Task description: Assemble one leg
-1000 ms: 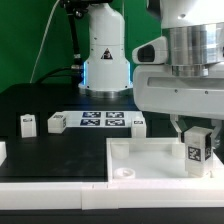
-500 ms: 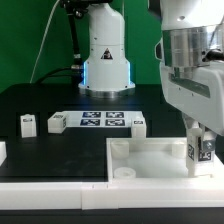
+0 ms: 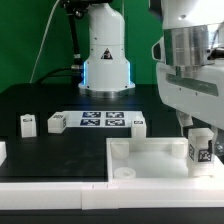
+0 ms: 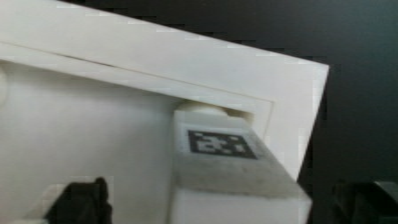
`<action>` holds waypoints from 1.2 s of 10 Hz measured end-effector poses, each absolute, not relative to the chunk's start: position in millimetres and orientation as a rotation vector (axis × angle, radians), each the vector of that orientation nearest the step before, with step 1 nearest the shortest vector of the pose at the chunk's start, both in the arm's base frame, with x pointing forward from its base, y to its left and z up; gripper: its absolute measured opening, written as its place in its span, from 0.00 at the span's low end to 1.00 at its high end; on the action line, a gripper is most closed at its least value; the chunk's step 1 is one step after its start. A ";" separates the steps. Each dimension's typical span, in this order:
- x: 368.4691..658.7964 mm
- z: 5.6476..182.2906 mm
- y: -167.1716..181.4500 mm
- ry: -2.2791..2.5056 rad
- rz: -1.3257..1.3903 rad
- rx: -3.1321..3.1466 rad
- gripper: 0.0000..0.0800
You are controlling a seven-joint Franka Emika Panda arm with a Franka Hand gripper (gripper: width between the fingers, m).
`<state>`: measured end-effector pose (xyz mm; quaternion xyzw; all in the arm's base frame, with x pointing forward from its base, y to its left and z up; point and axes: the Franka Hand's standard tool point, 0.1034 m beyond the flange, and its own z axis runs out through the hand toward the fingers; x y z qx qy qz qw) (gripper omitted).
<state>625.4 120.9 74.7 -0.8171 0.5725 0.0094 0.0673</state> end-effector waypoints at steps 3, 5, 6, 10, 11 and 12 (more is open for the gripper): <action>627.0 74.5 118.3 1.219 -0.016 -2.747 0.81; 626.6 74.3 119.2 0.878 -0.040 -2.877 0.81; 626.1 74.2 121.6 0.736 -0.048 -2.920 0.81; 626.3 74.0 120.3 0.007 -0.091 -3.075 0.81; 626.8 73.4 116.5 -0.116 -0.097 -3.076 0.81; 626.7 73.3 116.8 -0.114 -0.096 -3.076 0.81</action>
Offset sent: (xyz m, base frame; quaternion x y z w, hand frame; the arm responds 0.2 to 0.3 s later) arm 0.0002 0.0043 -0.0014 0.0057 0.0016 -0.3176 0.9482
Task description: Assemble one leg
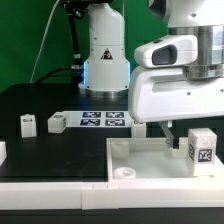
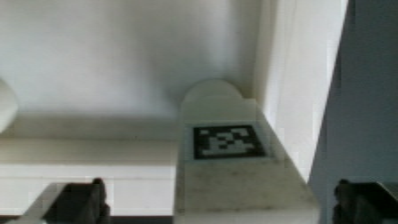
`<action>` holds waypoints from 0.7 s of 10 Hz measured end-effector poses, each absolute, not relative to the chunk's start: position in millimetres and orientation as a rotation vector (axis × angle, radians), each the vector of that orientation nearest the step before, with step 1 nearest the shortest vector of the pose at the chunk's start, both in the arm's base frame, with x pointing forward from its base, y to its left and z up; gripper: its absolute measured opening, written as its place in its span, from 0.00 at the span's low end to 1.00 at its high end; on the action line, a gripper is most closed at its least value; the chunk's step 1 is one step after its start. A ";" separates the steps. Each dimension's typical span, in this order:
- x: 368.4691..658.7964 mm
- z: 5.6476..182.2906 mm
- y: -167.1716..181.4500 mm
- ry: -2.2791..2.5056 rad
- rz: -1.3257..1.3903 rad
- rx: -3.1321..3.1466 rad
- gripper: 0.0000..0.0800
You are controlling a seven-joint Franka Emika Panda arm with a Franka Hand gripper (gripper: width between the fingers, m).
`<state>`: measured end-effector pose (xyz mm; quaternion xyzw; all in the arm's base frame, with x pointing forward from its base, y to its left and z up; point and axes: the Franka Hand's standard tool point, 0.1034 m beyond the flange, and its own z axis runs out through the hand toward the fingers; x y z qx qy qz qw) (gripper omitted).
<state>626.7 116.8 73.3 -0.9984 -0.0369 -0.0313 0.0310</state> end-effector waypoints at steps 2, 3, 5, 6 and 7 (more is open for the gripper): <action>626.6 73.2 116.1 -0.110 -0.096 -3.076 0.49; 626.5 73.1 116.3 -0.070 -0.094 -3.076 0.36; 626.3 72.9 115.9 -0.027 -0.092 -3.076 0.36; 626.4 72.8 115.1 0.043 -0.091 -3.074 0.36; 626.5 72.4 115.9 0.340 -0.088 -3.039 0.36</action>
Offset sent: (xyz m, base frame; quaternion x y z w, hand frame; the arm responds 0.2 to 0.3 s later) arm 0.0000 0.0000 0.0000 0.0000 0.0000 0.0899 0.9960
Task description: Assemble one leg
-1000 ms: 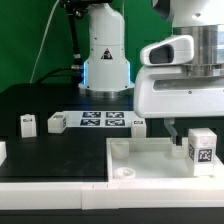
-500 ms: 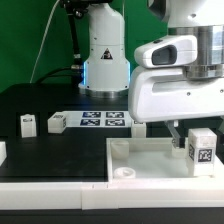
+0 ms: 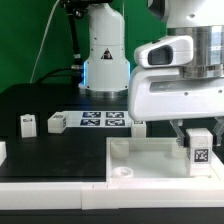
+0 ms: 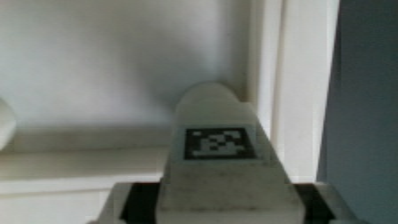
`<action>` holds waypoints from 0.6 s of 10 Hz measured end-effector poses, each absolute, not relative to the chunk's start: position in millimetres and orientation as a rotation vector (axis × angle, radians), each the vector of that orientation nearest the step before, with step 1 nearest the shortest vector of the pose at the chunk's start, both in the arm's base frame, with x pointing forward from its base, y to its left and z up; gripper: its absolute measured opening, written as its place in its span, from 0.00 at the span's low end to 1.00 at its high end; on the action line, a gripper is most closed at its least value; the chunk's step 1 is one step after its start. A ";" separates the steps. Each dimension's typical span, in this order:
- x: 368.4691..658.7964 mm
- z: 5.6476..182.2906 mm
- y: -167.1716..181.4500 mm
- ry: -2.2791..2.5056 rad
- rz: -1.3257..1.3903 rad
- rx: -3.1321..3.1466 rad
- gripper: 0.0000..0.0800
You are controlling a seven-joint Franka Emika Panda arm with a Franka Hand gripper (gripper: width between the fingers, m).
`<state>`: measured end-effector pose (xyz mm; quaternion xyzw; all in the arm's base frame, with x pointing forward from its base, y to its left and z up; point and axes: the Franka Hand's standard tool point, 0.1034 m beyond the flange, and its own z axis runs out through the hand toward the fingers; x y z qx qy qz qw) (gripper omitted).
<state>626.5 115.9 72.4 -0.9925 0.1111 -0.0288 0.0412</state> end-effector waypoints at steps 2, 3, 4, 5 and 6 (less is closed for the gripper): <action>626.4 71.7 115.4 0.831 -0.076 -2.925 0.36; 626.4 71.6 114.9 1.018 -0.062 -2.855 0.36; 626.2 71.7 115.0 1.141 -0.051 -2.804 0.36; 625.9 71.6 116.0 1.244 -0.044 -2.759 0.37; 625.0 71.6 117.4 1.464 -0.024 -2.647 0.37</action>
Offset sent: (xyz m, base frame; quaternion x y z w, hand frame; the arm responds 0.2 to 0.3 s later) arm -0.0011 -0.0049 -0.0099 0.0062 -0.0213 0.3155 0.9487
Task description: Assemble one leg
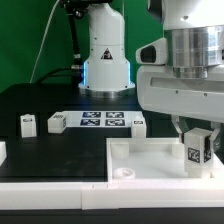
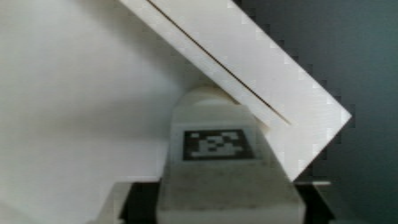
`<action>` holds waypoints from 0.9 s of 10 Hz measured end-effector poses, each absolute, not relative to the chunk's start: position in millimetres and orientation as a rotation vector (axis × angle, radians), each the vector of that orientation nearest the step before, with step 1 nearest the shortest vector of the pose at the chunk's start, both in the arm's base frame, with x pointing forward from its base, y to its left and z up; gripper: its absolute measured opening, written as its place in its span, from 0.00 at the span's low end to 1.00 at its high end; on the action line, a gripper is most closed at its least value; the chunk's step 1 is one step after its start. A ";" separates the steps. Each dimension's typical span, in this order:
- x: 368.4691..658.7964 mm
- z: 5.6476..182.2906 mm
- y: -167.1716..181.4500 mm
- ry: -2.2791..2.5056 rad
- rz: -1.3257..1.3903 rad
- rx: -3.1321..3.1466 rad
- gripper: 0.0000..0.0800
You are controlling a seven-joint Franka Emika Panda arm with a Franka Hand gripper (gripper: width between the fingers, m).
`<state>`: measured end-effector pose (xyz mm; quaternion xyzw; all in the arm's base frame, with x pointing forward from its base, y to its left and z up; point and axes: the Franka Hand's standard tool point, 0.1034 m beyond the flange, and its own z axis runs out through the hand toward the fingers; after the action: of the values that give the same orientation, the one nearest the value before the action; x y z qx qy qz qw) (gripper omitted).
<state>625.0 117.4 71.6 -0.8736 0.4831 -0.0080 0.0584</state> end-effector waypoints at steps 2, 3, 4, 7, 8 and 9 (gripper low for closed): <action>623.5 71.1 121.5 1.842 0.010 -2.403 0.37; 623.8 70.8 122.7 2.007 0.026 -2.267 0.37; 624.3 70.8 122.5 2.126 0.042 -2.148 0.37; 624.4 70.9 122.7 2.184 0.049 -2.085 0.49; 624.4 70.9 122.8 2.123 0.044 -2.147 0.66; 624.3 71.2 124.0 2.094 0.042 -2.176 0.66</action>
Offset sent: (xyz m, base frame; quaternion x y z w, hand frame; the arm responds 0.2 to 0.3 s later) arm 0.0017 -0.0059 -0.0036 -0.0083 0.0000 0.2703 0.9627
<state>624.3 124.0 71.2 -0.7192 0.6920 0.0140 0.0609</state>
